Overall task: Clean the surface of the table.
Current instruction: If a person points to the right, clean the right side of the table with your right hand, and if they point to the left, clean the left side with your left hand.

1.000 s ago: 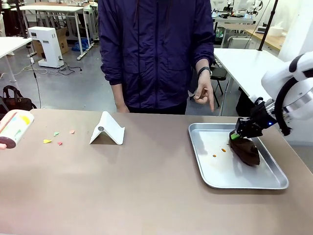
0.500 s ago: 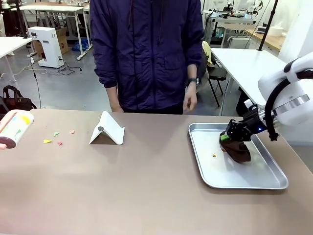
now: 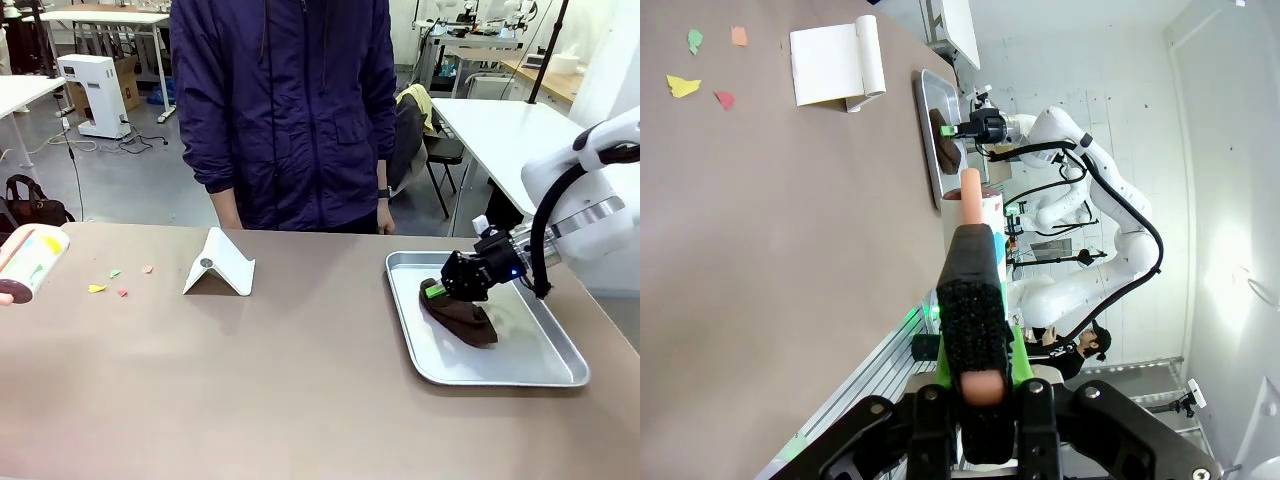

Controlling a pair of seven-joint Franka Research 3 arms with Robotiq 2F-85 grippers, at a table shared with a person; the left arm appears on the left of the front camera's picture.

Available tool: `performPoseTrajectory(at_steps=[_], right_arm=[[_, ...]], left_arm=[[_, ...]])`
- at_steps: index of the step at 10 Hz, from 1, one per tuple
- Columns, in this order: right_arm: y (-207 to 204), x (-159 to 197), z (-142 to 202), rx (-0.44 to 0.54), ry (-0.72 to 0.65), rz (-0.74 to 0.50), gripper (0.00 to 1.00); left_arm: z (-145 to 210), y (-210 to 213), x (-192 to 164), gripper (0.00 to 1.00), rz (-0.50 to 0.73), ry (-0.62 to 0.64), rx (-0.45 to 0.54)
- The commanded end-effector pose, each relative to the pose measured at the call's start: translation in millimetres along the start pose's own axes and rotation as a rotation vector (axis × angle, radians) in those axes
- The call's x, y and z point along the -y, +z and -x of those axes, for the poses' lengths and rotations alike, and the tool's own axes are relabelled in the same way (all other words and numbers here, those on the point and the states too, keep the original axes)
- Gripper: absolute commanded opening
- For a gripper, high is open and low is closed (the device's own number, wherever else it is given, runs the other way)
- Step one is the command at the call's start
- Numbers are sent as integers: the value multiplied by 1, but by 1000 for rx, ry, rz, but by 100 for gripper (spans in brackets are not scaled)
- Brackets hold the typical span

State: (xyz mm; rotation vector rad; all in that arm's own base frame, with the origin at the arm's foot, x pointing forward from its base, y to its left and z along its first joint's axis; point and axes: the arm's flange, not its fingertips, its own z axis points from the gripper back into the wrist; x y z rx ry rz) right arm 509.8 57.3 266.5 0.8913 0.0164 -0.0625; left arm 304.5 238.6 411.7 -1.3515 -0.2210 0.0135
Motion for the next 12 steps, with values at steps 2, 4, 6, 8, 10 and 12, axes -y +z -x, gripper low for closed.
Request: performPoseTrajectory(at_steps=[2,4,6,8,10,12], right_arm=[[-9,-1,15,-128,66,106,0],[-2,-4,22,-241,108,222,0],[8,-6,26,-224,137,291,0],[24,-4,25,-164,123,306,0],[49,5,24,-68,74,284,0],[77,7,27,41,41,224,0]], left_arm=[[1,0,4,18,16,-13,15],[1,0,4,18,16,-13,15],[1,0,4,18,16,-13,15],[1,0,4,18,16,-13,15],[1,0,4,18,16,-13,15],[1,0,4,18,16,-13,15]])
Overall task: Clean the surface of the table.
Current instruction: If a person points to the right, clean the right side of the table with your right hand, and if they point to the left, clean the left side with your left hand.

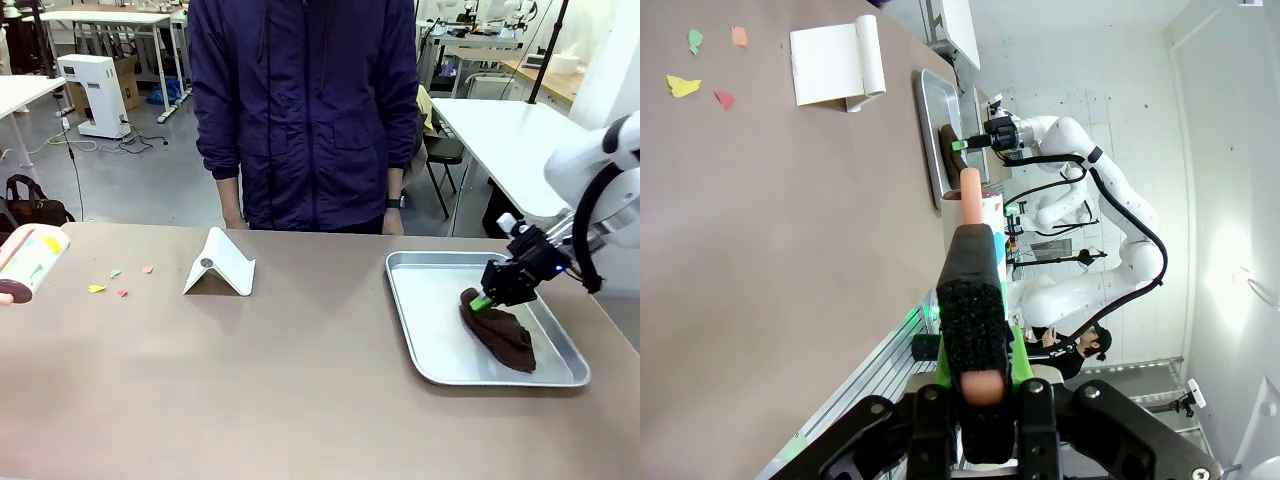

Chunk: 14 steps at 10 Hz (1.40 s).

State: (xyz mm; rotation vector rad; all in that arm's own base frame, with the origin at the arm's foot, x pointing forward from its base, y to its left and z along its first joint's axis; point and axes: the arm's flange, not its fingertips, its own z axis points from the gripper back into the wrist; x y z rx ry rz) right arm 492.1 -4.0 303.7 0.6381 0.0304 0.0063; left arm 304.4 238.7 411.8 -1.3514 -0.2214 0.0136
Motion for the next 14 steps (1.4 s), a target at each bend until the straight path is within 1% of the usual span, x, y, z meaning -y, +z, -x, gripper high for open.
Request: performPoseTrajectory(at_steps=[1,2,4,5,7,9,10,11,12,14], right_arm=[[24,-3,16,146,-46,-85,0],[35,-4,20,202,-84,-141,0],[68,-12,35,321,-197,-372,0],[79,-15,42,334,-207,-425,0],[103,-25,61,387,-290,-577,0],[131,-31,82,413,-370,-714,0],[145,-33,94,398,-398,-775,0],[162,-32,108,393,-410,-818,0],[178,-27,121,408,-414,-844,0],[206,-8,142,442,-425,-872,0]], left_arm=[[1,-1,4,18,17,-13,15],[1,-1,4,18,17,-13,15],[1,-1,4,18,17,-13,15],[1,-1,4,18,17,-13,15],[1,-1,4,18,17,-13,15],[1,-1,4,18,17,-13,15],[1,-1,4,18,17,-13,15],[1,-1,4,18,17,-13,15],[1,-1,4,18,17,-13,15],[1,-1,4,18,17,-13,15]])
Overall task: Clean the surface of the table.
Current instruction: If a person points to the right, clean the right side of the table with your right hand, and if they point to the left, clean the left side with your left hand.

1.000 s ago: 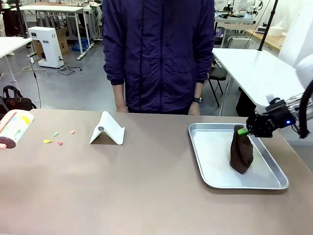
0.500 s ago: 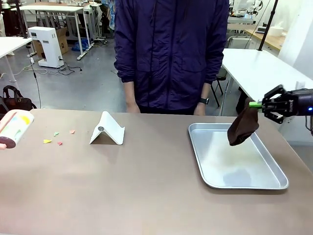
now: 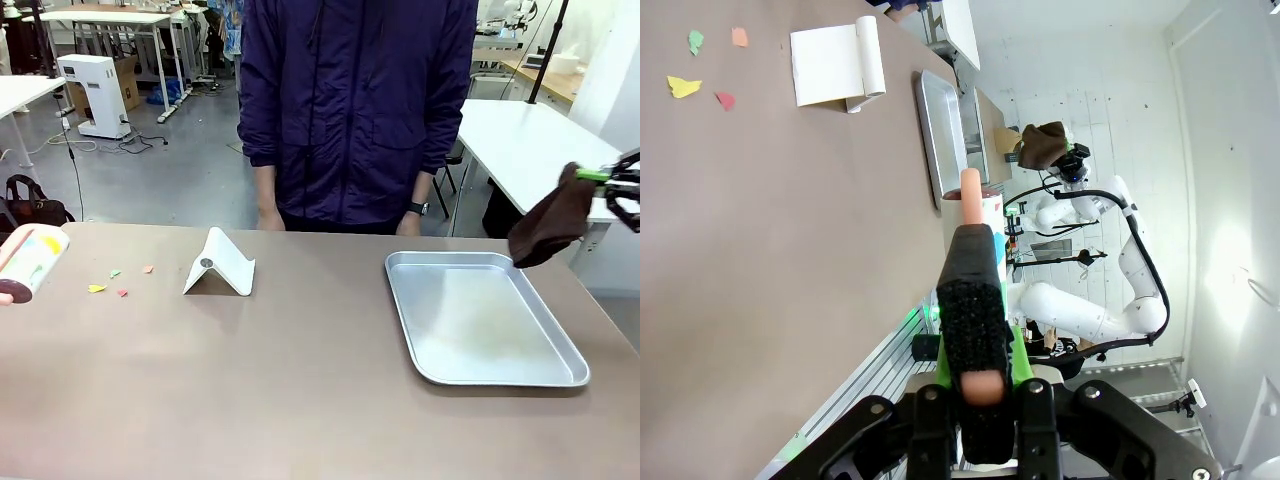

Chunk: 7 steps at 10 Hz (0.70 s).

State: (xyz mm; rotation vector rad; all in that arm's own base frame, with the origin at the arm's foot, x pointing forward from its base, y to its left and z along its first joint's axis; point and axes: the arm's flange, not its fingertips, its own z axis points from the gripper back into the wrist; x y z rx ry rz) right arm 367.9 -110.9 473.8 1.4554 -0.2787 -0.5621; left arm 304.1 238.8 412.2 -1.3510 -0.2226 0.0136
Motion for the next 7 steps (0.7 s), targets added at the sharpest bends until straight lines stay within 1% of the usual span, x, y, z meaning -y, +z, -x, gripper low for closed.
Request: performPoseTrajectory(at_steps=[1,2,3,4,5,6,7], right_arm=[[40,-1,1,15,-40,-49,0],[59,2,-4,67,-40,-73,0],[70,9,-9,90,-46,-78,0],[75,15,-12,73,-42,-50,0],[79,20,-15,10,-52,-31,0],[78,28,-19,-35,-47,31,0],[78,20,-9,86,-58,-51,0]], left_arm=[[1,-1,4,18,17,-12,14],[1,-1,4,18,17,-12,14],[1,-1,4,18,17,-12,14],[1,-1,4,18,17,-12,14],[1,-1,4,18,17,-12,14],[1,-1,4,18,17,-12,14],[1,-1,4,18,17,-12,14]])
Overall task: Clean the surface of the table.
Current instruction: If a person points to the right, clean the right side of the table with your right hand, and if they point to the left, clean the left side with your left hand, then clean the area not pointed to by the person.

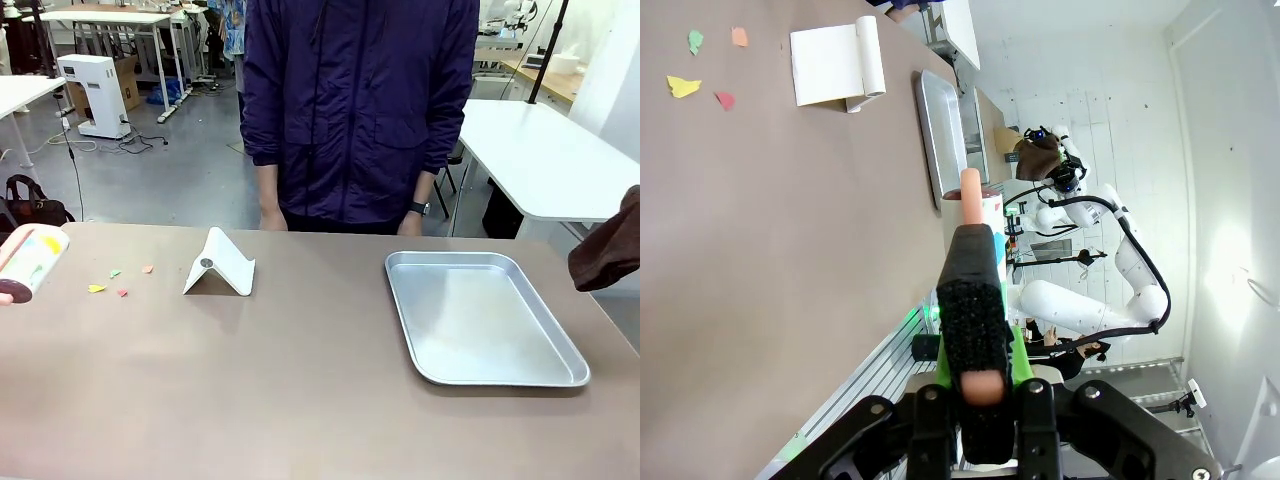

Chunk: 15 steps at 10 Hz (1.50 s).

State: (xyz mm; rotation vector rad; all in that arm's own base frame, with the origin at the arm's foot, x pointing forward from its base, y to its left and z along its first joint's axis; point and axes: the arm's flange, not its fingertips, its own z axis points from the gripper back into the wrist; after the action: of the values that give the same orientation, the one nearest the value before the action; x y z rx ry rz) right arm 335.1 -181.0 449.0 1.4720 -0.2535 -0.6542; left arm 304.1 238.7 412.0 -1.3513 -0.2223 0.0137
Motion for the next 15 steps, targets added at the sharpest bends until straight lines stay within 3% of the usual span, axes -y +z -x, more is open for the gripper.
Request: performPoseTrajectory(at_steps=[1,15], right_arm=[[4,-11,4,47,22,-44,0],[4,-11,4,47,22,-44,0]], left_arm=[[1,-1,4,18,17,-12,14],[1,-1,4,18,17,-12,14]])
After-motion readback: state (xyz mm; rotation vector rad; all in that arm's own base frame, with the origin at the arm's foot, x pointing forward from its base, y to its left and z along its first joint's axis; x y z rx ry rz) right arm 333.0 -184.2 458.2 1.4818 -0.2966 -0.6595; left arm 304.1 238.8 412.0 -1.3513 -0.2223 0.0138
